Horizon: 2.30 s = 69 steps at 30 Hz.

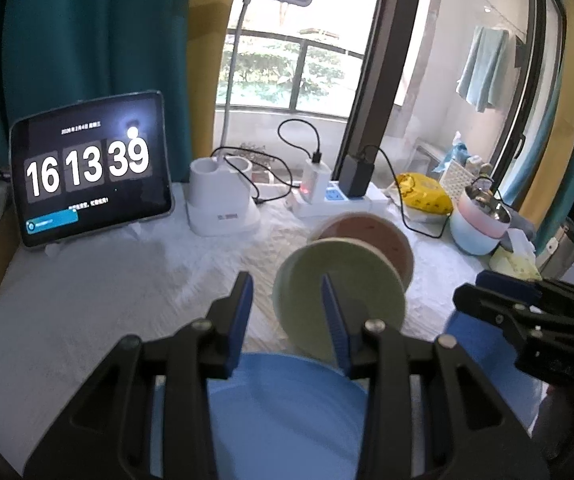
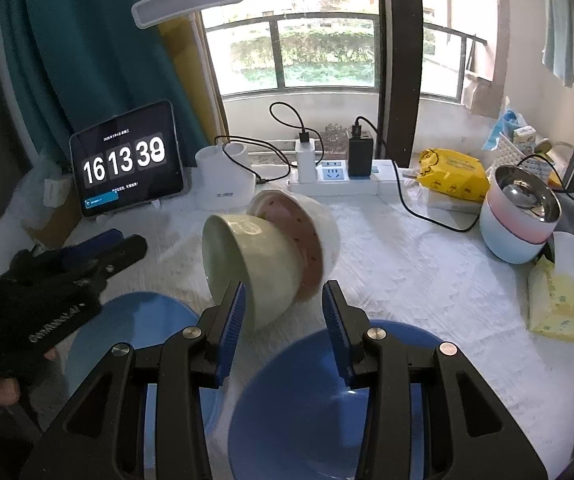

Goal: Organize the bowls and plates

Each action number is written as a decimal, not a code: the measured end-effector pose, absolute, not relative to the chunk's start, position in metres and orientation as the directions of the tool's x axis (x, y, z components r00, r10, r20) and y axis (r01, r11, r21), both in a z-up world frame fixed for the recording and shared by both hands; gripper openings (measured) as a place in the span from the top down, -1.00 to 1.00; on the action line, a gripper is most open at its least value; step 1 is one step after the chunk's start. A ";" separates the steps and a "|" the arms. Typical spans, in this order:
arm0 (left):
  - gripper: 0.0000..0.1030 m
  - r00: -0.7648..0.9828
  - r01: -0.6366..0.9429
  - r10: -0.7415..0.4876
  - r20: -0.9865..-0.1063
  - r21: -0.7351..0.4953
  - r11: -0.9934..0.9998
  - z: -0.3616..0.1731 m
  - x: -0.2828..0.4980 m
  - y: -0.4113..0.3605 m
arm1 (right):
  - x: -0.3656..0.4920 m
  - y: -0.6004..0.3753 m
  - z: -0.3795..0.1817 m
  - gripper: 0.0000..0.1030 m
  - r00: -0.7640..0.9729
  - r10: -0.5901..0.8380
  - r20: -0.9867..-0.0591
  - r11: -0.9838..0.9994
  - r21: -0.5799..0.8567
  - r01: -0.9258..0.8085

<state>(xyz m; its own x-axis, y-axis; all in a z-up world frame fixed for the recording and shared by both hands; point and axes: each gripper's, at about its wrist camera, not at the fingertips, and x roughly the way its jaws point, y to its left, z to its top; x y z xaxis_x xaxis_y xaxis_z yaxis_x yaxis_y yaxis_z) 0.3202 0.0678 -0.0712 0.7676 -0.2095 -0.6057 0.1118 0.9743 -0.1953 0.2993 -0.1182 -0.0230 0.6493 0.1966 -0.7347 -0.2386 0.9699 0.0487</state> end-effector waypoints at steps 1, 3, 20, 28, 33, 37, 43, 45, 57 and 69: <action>0.27 0.763 0.112 -0.215 -0.610 -0.203 0.973 -0.074 0.323 0.068 | 0.302 -0.116 -0.024 0.19 0.646 0.197 -0.738 0.970 0.050 -0.240; 0.27 0.751 0.106 -0.223 -0.621 -0.220 0.970 -0.081 0.330 0.071 | 0.306 -0.111 -0.027 0.19 0.638 0.193 -0.745 0.970 0.046 -0.240; 0.27 0.660 0.100 -0.272 -0.701 -0.277 0.956 -0.119 0.371 0.071 | 0.343 -0.096 -0.060 0.19 0.583 0.154 -0.798 0.981 0.054 -0.185; 0.27 0.600 0.094 -0.267 -0.754 -0.265 0.960 -0.135 0.389 0.065 | 0.355 -0.100 -0.075 0.44 0.555 0.143 -0.819 0.985 0.065 -0.157; 0.27 0.539 0.078 -0.294 -0.790 -0.300 0.951 -0.151 0.398 0.060 | 0.356 -0.104 -0.077 0.49 0.554 0.147 -0.820 0.986 0.073 -0.152; 0.29 0.536 0.076 -0.305 -0.787 -0.314 0.946 -0.157 0.400 0.059 | 0.354 -0.105 -0.076 0.56 0.560 0.155 -0.814 0.984 0.076 -0.161; 0.68 0.575 0.095 -0.279 -0.769 -0.276 0.956 -0.152 0.398 0.055 | 0.350 -0.103 -0.072 0.60 0.581 0.171 -0.796 0.981 0.079 -0.180; 0.76 0.589 0.092 -0.270 -0.762 -0.269 0.959 -0.150 0.396 0.056 | 0.351 -0.104 -0.069 0.63 0.589 0.173 -0.789 0.981 0.083 -0.177; 0.82 0.645 0.143 -0.260 -0.718 -0.221 0.965 -0.129 0.381 0.042 | 0.347 -0.093 -0.052 1.00 0.624 0.224 -0.749 0.965 0.083 -0.248; 0.81 0.629 0.083 -0.235 -0.741 -0.236 0.968 -0.145 0.390 0.058 | 0.349 -0.113 -0.050 0.59 0.611 0.122 -0.782 0.984 0.014 -0.178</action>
<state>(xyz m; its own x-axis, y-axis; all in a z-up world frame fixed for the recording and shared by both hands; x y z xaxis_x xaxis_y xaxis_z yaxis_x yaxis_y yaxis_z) 0.3897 0.0583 -0.1449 0.6289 -0.2351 -0.7411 0.0833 0.9681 -0.2365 0.3490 -0.1125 -0.0501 0.6111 0.1221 -0.7821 -0.1785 0.9838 0.0141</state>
